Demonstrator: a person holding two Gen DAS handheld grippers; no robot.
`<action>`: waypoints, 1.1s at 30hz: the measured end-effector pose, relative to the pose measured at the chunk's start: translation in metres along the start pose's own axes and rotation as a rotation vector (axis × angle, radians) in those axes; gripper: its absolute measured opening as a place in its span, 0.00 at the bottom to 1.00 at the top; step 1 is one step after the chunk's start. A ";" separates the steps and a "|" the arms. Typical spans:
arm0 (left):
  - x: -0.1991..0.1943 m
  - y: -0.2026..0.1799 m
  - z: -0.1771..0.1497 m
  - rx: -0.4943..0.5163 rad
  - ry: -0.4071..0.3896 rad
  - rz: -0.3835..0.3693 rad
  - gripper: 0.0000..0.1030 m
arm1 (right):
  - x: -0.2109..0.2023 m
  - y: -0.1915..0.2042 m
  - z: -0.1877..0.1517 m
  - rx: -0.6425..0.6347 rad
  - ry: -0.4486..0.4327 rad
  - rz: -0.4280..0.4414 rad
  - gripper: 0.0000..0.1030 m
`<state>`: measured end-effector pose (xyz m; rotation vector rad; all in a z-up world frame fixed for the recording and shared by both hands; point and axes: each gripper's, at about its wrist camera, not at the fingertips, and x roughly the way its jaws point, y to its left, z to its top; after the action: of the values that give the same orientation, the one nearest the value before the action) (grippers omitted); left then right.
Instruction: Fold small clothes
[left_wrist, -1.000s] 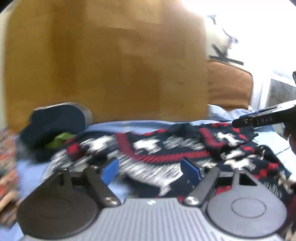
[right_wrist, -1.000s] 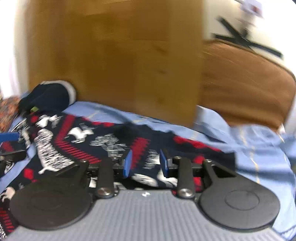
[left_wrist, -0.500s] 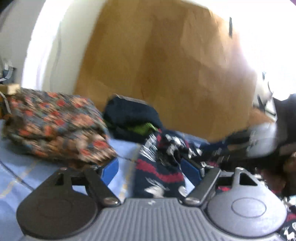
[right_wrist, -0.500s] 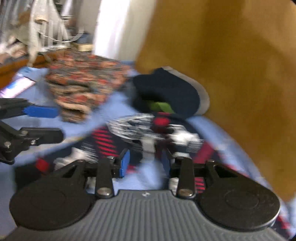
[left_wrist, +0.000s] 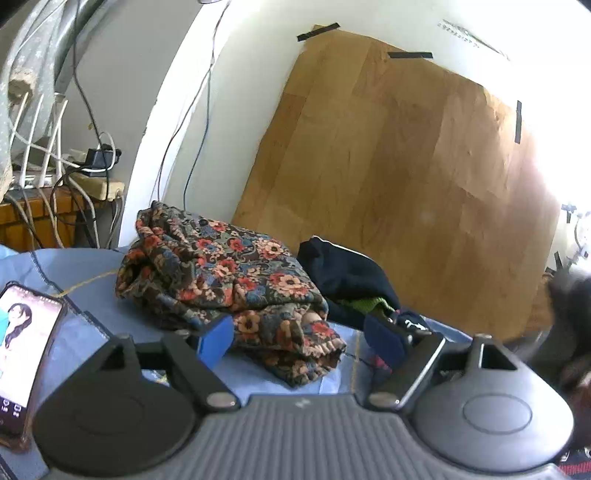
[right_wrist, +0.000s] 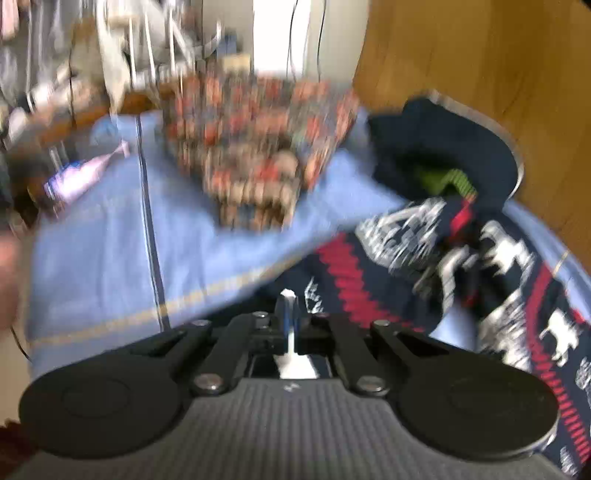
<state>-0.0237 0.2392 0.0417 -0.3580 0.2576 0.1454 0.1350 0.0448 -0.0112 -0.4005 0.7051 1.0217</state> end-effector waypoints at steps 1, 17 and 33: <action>0.004 -0.003 0.001 0.005 0.003 -0.006 0.78 | -0.014 -0.008 0.006 0.025 -0.032 -0.002 0.05; 0.140 -0.150 0.023 0.152 0.176 -0.280 0.82 | -0.219 -0.225 -0.079 0.573 -0.301 -0.460 0.05; 0.287 -0.253 -0.060 0.330 0.502 -0.194 0.71 | -0.232 -0.258 -0.201 0.823 -0.373 -0.639 0.33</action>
<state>0.2843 0.0102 -0.0081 -0.0835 0.7297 -0.1821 0.2150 -0.3479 0.0026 0.2780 0.5440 0.1385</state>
